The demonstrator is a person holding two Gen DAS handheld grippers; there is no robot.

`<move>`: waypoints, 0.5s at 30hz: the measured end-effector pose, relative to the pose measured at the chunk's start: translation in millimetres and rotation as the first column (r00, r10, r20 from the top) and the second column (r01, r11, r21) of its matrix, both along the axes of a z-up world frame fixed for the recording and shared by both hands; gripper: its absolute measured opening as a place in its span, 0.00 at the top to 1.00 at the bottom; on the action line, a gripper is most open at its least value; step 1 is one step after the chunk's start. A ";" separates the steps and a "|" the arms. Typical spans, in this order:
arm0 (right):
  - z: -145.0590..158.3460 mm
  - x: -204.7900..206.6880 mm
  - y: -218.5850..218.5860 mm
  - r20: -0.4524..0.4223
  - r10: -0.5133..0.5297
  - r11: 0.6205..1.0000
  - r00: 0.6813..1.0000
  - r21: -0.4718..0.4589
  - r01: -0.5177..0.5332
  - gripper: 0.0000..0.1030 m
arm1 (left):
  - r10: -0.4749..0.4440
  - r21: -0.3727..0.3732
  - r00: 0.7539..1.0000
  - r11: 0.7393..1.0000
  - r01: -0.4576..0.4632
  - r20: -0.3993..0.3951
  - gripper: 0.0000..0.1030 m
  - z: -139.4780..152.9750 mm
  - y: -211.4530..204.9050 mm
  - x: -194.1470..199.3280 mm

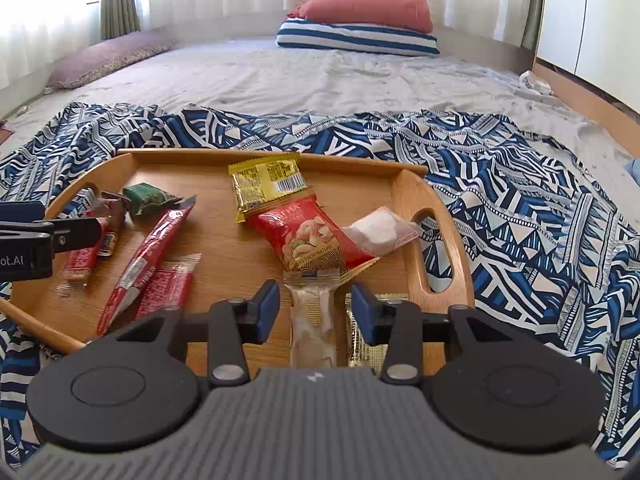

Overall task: Organize snacks
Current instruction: 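Open both tools to release the snacks onto the tray, then withdraw both tools from the tray back over the snack pile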

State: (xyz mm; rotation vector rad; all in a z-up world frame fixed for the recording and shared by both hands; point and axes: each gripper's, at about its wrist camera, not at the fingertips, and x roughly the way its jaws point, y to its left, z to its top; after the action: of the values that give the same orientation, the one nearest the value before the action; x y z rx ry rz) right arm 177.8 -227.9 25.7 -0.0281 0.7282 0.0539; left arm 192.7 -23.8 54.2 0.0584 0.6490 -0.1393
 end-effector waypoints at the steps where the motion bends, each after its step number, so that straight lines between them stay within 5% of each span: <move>1: 2.6 -2.8 0.4 0.006 0.005 1.000 1.000 0.005 -0.005 0.36 | 0.003 0.009 1.000 1.000 -0.003 0.004 0.11 1.1 -0.5 -2.9; 7: 17.9 -24.5 3.0 0.067 0.033 0.999 0.997 0.022 -0.034 0.17 | -0.005 0.010 1.000 1.000 0.005 0.009 0.03 5.6 3.9 -26.2; 15: 28.8 -60.2 11.8 0.134 0.068 0.998 0.989 0.005 -0.070 0.07 | -0.026 0.011 0.999 1.000 0.026 0.022 0.00 9.9 5.7 -61.8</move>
State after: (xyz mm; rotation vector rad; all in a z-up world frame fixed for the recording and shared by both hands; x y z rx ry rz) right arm 117.6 -216.0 54.5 -0.0473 0.5925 0.1206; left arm 130.9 -18.2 64.2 0.0783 0.6272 -0.1600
